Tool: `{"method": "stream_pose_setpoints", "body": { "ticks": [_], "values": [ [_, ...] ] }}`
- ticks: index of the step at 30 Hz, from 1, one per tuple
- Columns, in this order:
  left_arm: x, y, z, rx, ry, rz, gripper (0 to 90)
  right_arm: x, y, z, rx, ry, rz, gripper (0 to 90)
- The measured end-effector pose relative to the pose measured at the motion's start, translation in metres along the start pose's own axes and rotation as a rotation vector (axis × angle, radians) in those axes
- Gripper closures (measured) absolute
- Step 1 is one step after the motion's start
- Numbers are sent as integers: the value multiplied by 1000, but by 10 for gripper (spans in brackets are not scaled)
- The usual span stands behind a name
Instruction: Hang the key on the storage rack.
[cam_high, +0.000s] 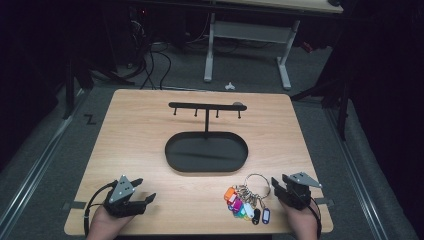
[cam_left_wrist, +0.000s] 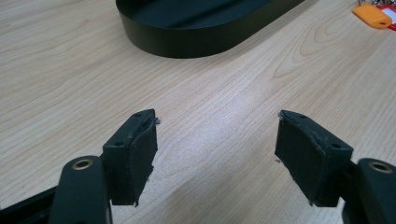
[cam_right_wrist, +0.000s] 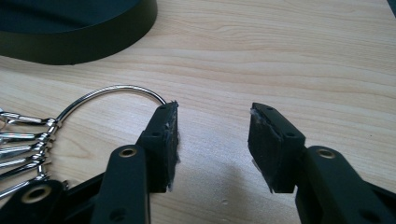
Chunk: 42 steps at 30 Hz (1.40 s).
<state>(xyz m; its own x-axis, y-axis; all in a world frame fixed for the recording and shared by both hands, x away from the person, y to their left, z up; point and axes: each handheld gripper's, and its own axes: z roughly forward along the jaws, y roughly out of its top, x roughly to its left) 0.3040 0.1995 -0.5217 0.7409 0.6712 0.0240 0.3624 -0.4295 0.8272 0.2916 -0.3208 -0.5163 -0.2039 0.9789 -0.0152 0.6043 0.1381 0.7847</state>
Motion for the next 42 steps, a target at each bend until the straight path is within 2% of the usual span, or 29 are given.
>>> {"method": "stream_pose_setpoints", "body": {
  "ticks": [15,25,28,29,33,37,39,42],
  "values": [
    [-2,0,1,11,-18,17,300,5,1,0,14,27,-19,484],
    [-5,0,4,24,-23,31,301,11,2,0,29,81,-29,498],
    [-5,0,4,28,-25,35,302,13,2,-2,46,100,-9,508],
    [-5,0,4,28,-24,36,302,14,3,-3,56,108,12,506],
    [-5,0,4,26,-23,35,302,20,4,-6,126,124,61,520],
    [-4,-1,3,25,-23,32,302,24,4,-7,163,117,70,552],
    [-4,-1,2,21,-23,31,303,25,4,-7,200,117,77,581],
    [-4,0,3,22,-23,32,303,27,3,-5,224,100,59,607]
  ]
}}
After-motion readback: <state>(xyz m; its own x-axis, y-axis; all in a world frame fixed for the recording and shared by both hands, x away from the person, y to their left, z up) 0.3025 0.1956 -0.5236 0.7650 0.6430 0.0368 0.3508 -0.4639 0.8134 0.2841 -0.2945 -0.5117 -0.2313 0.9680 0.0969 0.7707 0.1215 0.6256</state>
